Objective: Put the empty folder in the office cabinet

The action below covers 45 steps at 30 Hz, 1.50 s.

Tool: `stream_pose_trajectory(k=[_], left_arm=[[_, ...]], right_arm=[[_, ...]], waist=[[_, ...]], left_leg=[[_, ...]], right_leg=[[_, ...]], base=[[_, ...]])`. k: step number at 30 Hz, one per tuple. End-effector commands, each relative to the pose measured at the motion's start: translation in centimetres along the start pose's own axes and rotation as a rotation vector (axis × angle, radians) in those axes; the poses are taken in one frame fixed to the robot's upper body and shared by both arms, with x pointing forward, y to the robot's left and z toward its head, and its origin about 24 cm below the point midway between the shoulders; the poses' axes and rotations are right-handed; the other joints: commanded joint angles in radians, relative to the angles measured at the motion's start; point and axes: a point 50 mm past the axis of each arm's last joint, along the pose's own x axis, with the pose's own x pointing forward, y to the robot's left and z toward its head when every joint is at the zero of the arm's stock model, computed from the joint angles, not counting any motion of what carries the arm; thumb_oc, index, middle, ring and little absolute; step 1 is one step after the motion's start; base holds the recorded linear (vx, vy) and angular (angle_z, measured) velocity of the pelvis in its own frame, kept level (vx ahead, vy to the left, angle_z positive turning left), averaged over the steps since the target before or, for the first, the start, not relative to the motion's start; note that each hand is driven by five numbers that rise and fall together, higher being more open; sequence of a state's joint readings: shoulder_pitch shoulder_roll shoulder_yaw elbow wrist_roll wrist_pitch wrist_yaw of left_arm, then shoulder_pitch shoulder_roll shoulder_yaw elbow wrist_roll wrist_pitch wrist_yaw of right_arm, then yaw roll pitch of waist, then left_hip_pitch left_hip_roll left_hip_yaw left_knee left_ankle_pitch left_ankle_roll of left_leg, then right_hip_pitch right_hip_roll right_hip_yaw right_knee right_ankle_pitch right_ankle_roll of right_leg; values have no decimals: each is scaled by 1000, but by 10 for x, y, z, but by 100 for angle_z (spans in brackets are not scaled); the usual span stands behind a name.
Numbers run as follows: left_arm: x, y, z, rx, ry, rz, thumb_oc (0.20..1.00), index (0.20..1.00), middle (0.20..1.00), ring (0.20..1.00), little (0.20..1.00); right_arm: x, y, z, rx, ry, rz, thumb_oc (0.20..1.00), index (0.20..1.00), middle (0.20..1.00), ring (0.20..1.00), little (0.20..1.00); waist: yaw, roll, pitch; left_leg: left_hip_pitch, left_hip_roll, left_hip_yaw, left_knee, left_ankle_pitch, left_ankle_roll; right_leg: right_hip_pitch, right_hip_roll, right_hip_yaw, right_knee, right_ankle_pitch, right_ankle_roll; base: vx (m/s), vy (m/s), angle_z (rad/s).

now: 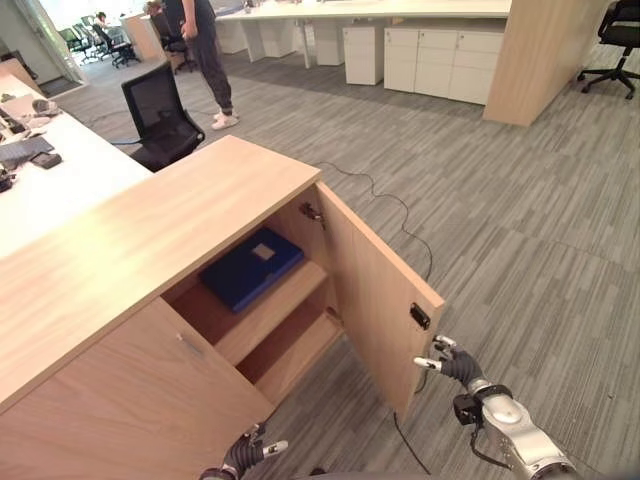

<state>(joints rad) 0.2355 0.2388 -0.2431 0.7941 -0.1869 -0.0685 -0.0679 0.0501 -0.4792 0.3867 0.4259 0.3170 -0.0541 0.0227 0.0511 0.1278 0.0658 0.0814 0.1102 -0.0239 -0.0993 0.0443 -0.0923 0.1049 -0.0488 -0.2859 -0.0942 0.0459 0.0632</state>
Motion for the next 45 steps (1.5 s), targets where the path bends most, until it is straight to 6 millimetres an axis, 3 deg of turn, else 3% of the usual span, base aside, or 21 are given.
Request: stream_pose_trajectory(k=[1, 4, 5, 6, 7, 8, 11, 15, 19, 21, 22, 24, 25, 26, 28, 29, 32, 36, 41, 43, 45], left_arm=[[8, 22, 35, 93, -96, 55, 1000, 1000, 1000, 1000, 1000], [8, 30, 39, 93, -107, 80, 1000, 1000, 1000, 1000, 1000], [10, 33, 37, 97, -83, 93, 1000, 1000, 1000, 1000, 1000], [11, 33, 37, 96, -85, 93, 1000, 1000, 1000, 1000, 1000], [12, 35, 35, 98, -63, 98, 1000, 1000, 1000, 1000, 1000], [12, 37, 27, 110, -17, 99, 1000, 1000, 1000, 1000, 1000], [8, 42, 10, 131, 53, 110, 1000, 1000, 1000, 1000, 1000], [2, 48, -7, 149, 118, 123, 1000, 1000, 1000, 1000, 1000], [2, 50, 2, 157, 83, 115, 1000, 1000, 1000, 1000, 1000], [-1, 59, 3, 156, 80, 129, 1000, 1000, 1000, 1000, 1000], [-1, 59, 3, 156, 80, 129, 1000, 1000, 1000, 1000, 1000], [-6, 70, 2, 160, 84, 151, 1000, 1000, 1000, 1000, 1000], [-8, 80, 6, 172, 76, 169, 1000, 1000, 1000, 1000, 1000], [-8, 82, 11, 175, 59, 169, 1000, 1000, 1000, 1000, 1000], [-8, 85, 15, 174, 43, 176, 1000, 1000, 1000, 1000, 1000], [-9, 91, 20, 172, 27, 186, 1000, 1000, 1000, 1000, 1000], [-10, 98, 27, 165, 5, 202, 1000, 1000, 1000, 1000, 1000], [-7, 91, 27, 146, -1, 193, 1000, 1000, 1000, 1000, 1000], [-3, 78, 23, 151, 9, 149, 1000, 1000, 1000, 1000, 1000], [0, 67, 24, 159, 5, 110, 1000, 1000, 1000, 1000, 1000], [-4, 73, 13, 144, 49, 117, 1000, 1000, 1000, 1000, 1000]], right_arm=[[29, 47, 89, -69, -338, 203, 1000, 1000, 1000, 1000, 1000], [33, 52, 99, -88, -365, 227, 1000, 1000, 1000, 1000, 1000], [35, 57, 110, -81, -396, 240, 1000, 1000, 1000, 1000, 1000], [36, 57, 110, -81, -398, 240, 1000, 1000, 1000, 1000, 1000], [37, 57, 115, -87, -411, 242, 1000, 1000, 1000, 1000, 1000], [40, 56, 123, -86, -423, 234, 1000, 1000, 1000, 1000, 1000], [44, 48, 132, -53, -438, 186, 1000, 1000, 1000, 1000, 1000], [48, 30, 141, 67, -460, 86, 1000, 1000, 1000, 1000, 1000], [52, -3, 148, 134, -469, -66, 1000, 1000, 1000, 1000, 1000], [53, -21, 152, 116, -465, -138, 1000, 1000, 1000, 1000, 1000], [53, -21, 153, 116, -465, -138, 1000, 1000, 1000, 1000, 1000], [54, -50, 157, 98, -443, -237, 1000, 1000, 1000, 1000, 1000], [50, -77, 155, 98, -414, -326, 1000, 1000, 1000, 1000, 1000], [46, -95, 155, 99, -403, -383, 1000, 1000, 1000, 1000, 1000], [43, -110, 155, 109, -390, -430, 1000, 1000, 1000, 1000, 1000], [36, -134, 154, 143, -370, -508, 1000, 1000, 1000, 1000, 1000], [18, -173, 149, 146, -319, -638, 1000, 1000, 1000, 1000, 1000], [5, -200, 147, 179, -264, -727, 1000, 1000, 1000, 1000, 1000], [4, -206, 142, 182, -210, -748, 1000, 1000, 1000, 1000, 1000], [12, -195, 137, 202, -207, -715, 1000, 1000, 1000, 1000, 1000], [19, -182, 133, 204, -215, -665, 1000, 1000, 1000, 1000, 1000]], waist=[[67, -89, 34], [79, -95, 48], [79, -106, 72], [78, -106, 73], [68, -111, 77], [50, -113, 68], [50, -101, 47], [95, -109, 17], [146, -136, 15], [163, -137, 26], [163, -138, 25], [172, -129, 42], [170, -116, 51], [165, -115, 51], [159, -111, 52], [150, -113, 51], [122, -127, 50], [130, -139, 14], [130, -134, -7], [119, -127, -13], [108, -120, -16]], left_leg=[[-59, -24, -3, 46, 28, -49], [-114, -16, -2, 106, 20, -63], [-157, 13, 85, 177, 25, -66], [-159, 13, 85, 183, 21, -67], [-153, 53, 176, 198, 20, -67], [-129, 126, 346, 221, 23, -63], [-98, 140, 402, 221, 12, -68], [-89, 91, 357, 176, -3, -40], [-95, 38, 278, 167, -51, -7], [-103, 12, 266, 172, -60, 35], [-104, 11, 266, 172, -60, 35], [-89, -18, 240, 164, -74, 68], [-76, -24, 194, 139, -68, 73], [-68, -32, 160, 121, -64, 70], [-63, -36, 139, 107, -57, 66], [-50, -48, 93, 86, -58, 54], [-43, -66, 24, 73, -62, 39], [-38, -69, 7, 52, -56, 28], [-21, -65, -8, 36, -52, 20], [-12, -57, -13, 31, -50, 13], [-8, -51, -10, 29, -47, 9]], right_leg=[[45, -83, 36, 26, -107, 60], [38, -96, 8, 23, -103, 63], [35, -115, -27, 23, -98, 64], [35, -115, -27, 23, -99, 64], [37, -125, -51, 24, -97, 66], [45, -138, -113, 24, -96, 66], [78, -147, -173, 29, -97, 66], [101, -173, -221, 76, -106, 69], [79, -228, -253, 225, -143, 95], [17, -290, -272, 374, -102, 117], [16, -291, -272, 375, -103, 117], [-43, -346, -227, 532, -11, 165], [-99, -326, -133, 597, 8, 180], [-112, -293, -74, 566, -18, 173], [-118, -265, -30, 522, -29, 169], [-103, -223, 28, 393, -99, 149], [-100, -186, 140, 213, -80, 149], [-39, -192, 143, 125, -46, 151], [8, -180, 128, 76, -48, 144], [26, -172, 117, 59, -51, 137], [33, -166, 116, 50, -52, 133]], base=[[-126, -20, 9], [-140, 9, 37], [-130, 44, 62], [-166, 70, 73], [-96, 65, 81], [-89, 60, 77], [23, 134, 120], [114, 171, 90], [85, 128, 80], [-30, 190, 90], [-32, 187, 68], [62, 177, 52], [95, 108, 44], [62, 43, 66], [68, -43, 91], [127, -126, 64], [100, -100, 69], [60, -80, 64], [55, -62, 10], [20, -77, 7], [-1, -49, 1]])
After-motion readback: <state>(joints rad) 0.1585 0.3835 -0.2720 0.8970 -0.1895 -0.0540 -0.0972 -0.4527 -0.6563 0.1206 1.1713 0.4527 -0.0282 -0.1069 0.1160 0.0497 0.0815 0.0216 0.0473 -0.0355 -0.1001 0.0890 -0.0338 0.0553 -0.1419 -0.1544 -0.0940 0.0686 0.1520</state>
